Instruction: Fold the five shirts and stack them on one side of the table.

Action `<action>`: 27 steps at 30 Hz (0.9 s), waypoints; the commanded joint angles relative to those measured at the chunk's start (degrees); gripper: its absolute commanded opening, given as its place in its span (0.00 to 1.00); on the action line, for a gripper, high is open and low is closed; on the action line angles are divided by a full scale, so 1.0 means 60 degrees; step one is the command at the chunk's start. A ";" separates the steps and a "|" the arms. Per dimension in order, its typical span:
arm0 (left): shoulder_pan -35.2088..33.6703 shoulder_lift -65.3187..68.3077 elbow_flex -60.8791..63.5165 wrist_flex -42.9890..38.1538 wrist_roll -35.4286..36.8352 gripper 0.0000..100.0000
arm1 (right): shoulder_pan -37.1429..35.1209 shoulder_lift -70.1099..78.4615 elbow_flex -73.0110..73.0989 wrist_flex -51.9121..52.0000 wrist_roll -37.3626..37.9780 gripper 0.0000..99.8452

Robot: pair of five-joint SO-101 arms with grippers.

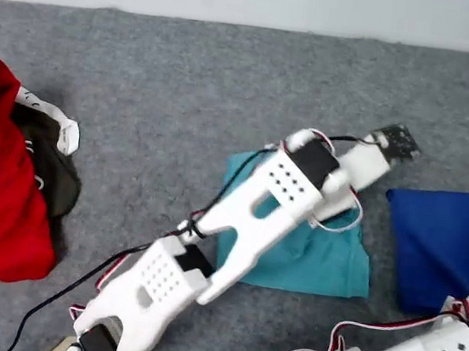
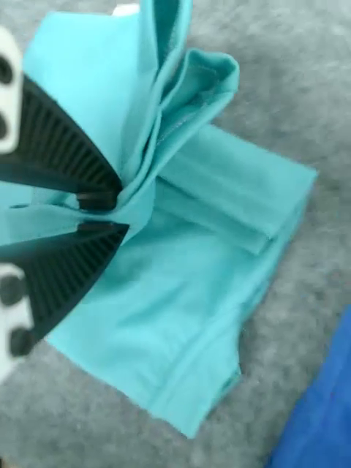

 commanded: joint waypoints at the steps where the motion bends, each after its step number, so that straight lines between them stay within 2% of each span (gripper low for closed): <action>1: 0.0557 0.0176 -0.0930 0.0176 0.0015 0.01 | 0.0066 -0.0154 -0.0088 0.0066 -0.0190 0.25; 10: 0.1143 0.0322 -0.1150 0.0117 0.0000 0.01 | 0.0066 -0.0154 -0.0088 0.0007 -0.0542 0.25; 15: 0.1158 0.0322 -0.0593 -0.0557 0.0059 0.01 | 0.0066 -0.0154 -0.0088 0.0022 -0.0542 0.25; 19: 0.1245 0.0322 -0.0286 -0.1231 0.0762 0.01 | 0.0066 -0.0286 -0.0088 0.0051 -0.0542 0.25; 27: 0.1275 0.0322 0.0330 -0.2051 0.0762 0.01 | 0.0022 -0.1663 0.0015 0.0051 -0.0542 0.25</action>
